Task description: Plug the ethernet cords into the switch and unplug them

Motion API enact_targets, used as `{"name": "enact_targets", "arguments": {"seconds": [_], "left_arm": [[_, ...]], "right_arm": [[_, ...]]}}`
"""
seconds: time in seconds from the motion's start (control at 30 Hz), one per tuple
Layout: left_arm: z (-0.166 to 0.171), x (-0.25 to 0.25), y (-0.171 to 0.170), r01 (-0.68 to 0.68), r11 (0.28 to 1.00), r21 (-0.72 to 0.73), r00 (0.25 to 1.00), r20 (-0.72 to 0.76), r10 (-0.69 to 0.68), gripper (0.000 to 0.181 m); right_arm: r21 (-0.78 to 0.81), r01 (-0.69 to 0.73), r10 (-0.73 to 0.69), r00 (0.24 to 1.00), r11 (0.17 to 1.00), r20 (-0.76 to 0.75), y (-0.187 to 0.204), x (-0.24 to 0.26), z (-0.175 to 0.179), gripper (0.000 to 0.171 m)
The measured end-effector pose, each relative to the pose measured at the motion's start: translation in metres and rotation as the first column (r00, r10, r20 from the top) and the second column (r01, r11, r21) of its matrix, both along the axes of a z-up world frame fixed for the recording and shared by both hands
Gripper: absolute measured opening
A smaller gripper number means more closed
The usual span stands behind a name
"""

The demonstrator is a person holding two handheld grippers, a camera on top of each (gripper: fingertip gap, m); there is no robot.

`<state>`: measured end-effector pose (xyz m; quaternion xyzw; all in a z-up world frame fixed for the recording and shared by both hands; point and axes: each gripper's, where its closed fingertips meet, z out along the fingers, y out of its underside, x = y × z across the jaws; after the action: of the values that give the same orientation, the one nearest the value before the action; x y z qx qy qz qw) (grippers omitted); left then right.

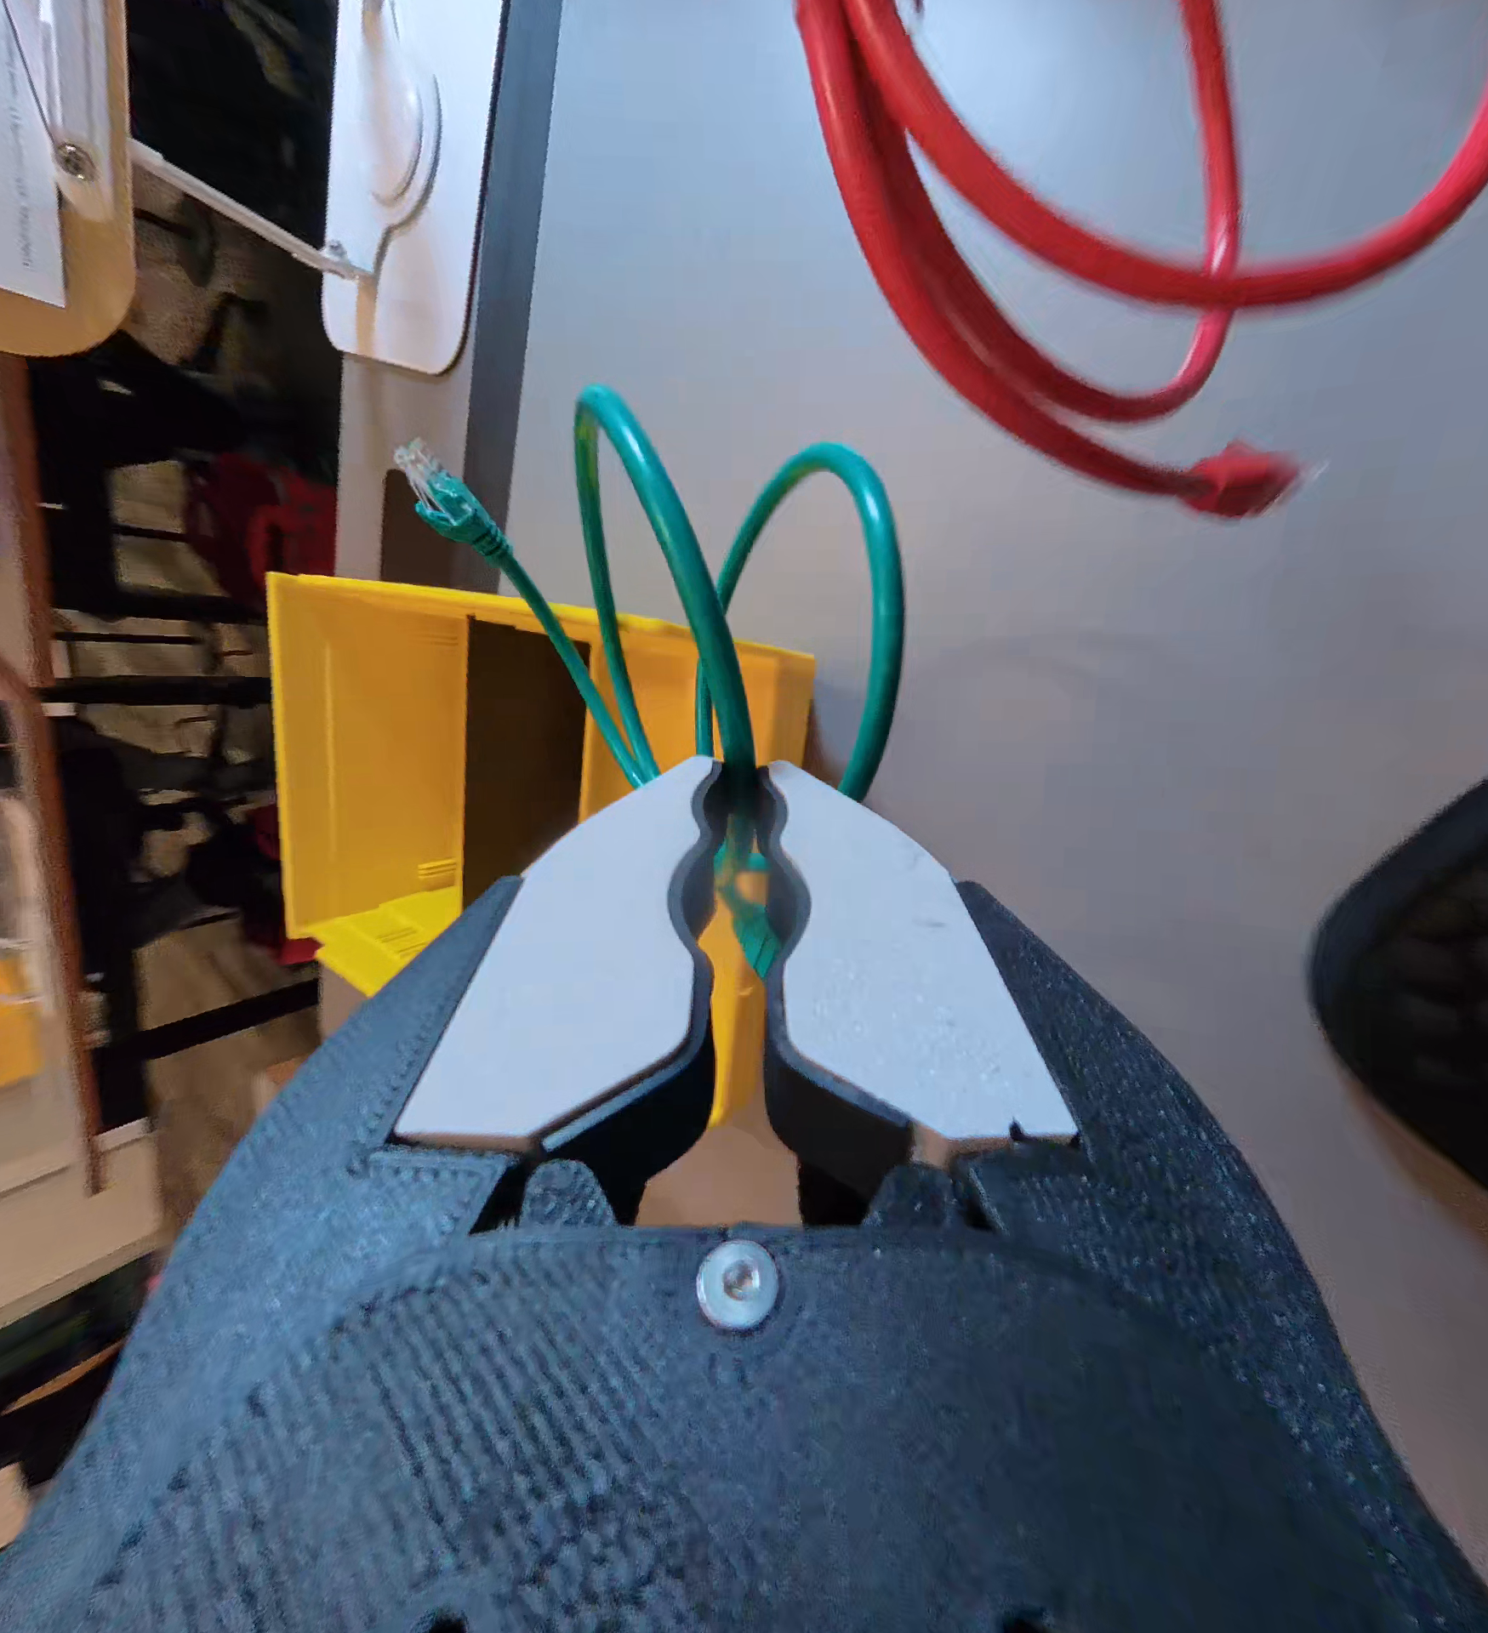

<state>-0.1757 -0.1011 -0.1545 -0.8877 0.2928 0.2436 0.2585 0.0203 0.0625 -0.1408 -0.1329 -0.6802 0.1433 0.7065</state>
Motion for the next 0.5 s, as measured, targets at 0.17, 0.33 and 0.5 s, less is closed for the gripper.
{"name": "enact_targets", "arguments": {"seconds": [0.17,0.33,0.5], "left_arm": [[-0.009,-0.059,-0.009,-0.05,0.998,0.047,0.975,-0.212,0.058,0.006],[-0.047,-0.107,-0.025,-0.124,0.992,-0.012,0.982,-0.145,0.121,0.009],[-0.039,-0.09,-0.02,-0.141,0.988,0.062,0.911,0.398,0.105,0.026]], "right_arm": [[-0.012,0.007,-0.007,1.0,1.0,0.005,0.004,-0.001,-0.002,0.026],[-0.016,0.011,-0.011,1.0,1.0,0.015,0.005,-0.003,-0.005,0.027],[-0.029,0.009,-0.009,1.0,1.0,0.017,0.006,-0.004,-0.005,0.026]]}}
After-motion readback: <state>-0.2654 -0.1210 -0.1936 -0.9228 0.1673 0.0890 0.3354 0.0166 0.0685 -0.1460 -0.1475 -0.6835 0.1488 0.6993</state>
